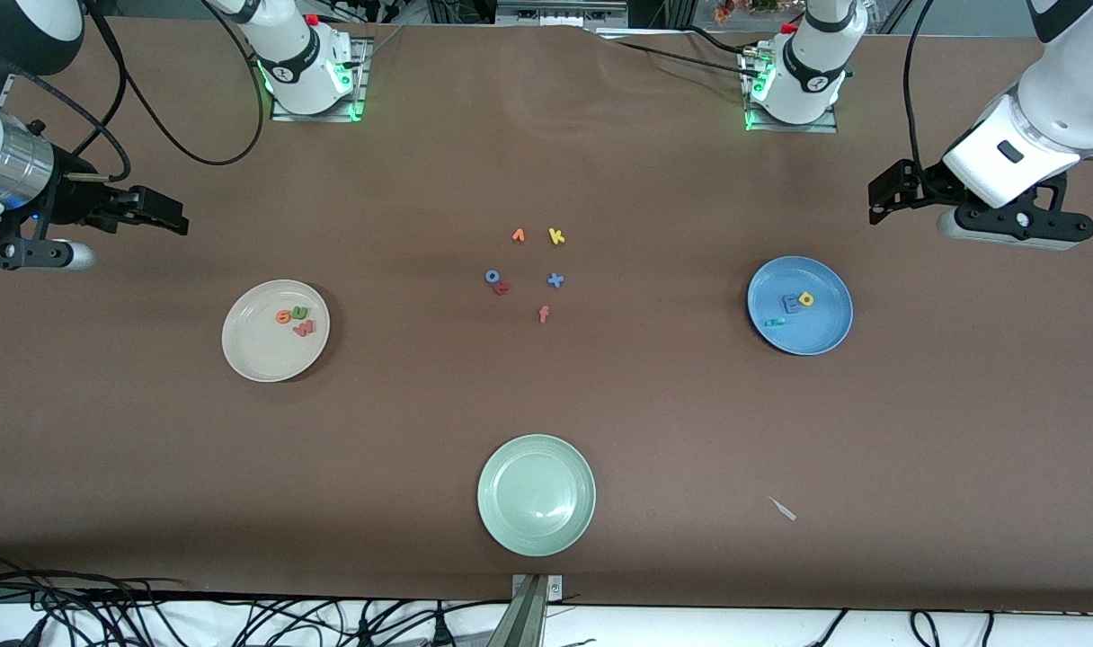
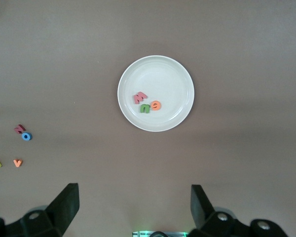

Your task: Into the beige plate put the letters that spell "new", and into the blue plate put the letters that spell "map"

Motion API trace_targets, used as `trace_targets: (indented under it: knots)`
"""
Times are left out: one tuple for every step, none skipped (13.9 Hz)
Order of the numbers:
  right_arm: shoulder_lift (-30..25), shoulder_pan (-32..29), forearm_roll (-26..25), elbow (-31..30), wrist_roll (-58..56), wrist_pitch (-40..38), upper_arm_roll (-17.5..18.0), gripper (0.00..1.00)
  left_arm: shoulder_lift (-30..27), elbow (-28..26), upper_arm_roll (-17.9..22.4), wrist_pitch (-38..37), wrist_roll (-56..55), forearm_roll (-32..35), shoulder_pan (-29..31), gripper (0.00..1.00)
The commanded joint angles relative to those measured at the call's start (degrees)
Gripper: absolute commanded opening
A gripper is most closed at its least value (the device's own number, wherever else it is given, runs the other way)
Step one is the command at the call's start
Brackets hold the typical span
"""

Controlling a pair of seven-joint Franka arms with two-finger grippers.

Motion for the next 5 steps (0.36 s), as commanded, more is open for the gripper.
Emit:
trace_targets:
  knots:
    - [0.3,-0.2,-0.7,0.1,0.7,0.4,0.5,1.00,0.7,1.6,0.1,-1.0,-0.5,-1.1,0.4,1.00]
    - [0.3,-0.2,-1.0,0.1,0.7,0.4,0.5,1.00,0.8,1.6,0.1,-1.0,-0.5,-1.1,0.4,1.00]
    - [0.3,-0.2,-1.0,0.1,0.7,0.4,0.5,1.00,0.8,1.6,0.1,-1.0,-0.5,-1.1,0.4,1.00]
    - [0.3,-0.2,-1.0,0.1,0.8,0.7,0.5,1.00,0.8,1.6,0.1,-1.0,-0.4,-0.3,0.4,1.00]
    - [0.3,-0.2,-1.1,0.1,0.7,1.0,0.5,1.00,0.7,1.6,0.1,-1.0,-0.4,0.5,0.4,1.00]
